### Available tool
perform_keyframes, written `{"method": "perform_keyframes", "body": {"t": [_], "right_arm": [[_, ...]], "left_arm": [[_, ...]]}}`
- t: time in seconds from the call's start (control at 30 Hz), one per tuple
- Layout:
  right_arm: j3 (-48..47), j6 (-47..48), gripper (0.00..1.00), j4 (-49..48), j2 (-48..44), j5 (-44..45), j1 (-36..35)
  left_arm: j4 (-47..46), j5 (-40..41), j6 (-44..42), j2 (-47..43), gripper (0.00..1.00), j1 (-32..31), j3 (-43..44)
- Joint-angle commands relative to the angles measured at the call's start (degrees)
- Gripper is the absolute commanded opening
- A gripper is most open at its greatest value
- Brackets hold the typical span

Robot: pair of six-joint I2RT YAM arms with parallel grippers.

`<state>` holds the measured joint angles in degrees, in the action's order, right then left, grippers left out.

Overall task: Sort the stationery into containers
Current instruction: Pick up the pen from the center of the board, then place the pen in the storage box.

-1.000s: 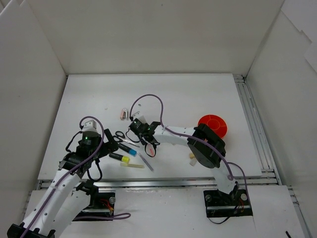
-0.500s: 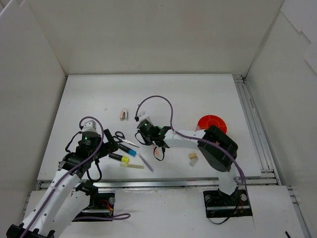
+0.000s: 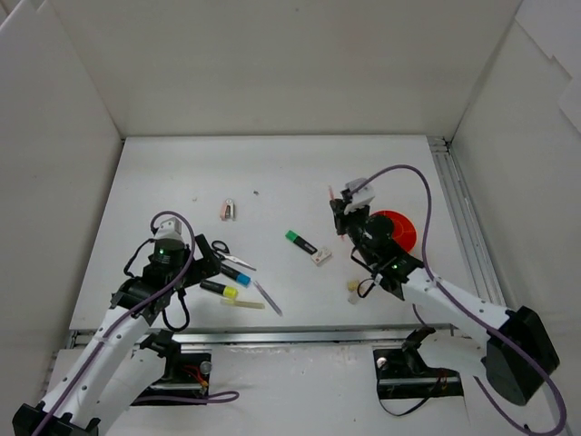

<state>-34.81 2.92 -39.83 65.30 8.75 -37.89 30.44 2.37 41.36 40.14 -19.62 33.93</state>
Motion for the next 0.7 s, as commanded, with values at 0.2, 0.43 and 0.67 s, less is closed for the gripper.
{"method": "perform_keyframes", "body": {"t": [0.2,0.43,0.67], "right_arm": [[15.4,7.3,0.00,-14.5,-16.2,3.8,12.3],[18.1,8.9,0.00,-15.1,-18.3,-0.6,18.1],[18.4,6.9,0.00,-16.0,-14.0,-6.9,20.9]], "left_arm": [[-4.7,0.3,-1.3,4.0,0.99,-1.4,2.4],[-5.7,-0.2,-1.7,5.8,1.00,-1.9,3.3],[-6.4,-0.3,-1.6,6.4,1.00,-2.4,3.3]]}}
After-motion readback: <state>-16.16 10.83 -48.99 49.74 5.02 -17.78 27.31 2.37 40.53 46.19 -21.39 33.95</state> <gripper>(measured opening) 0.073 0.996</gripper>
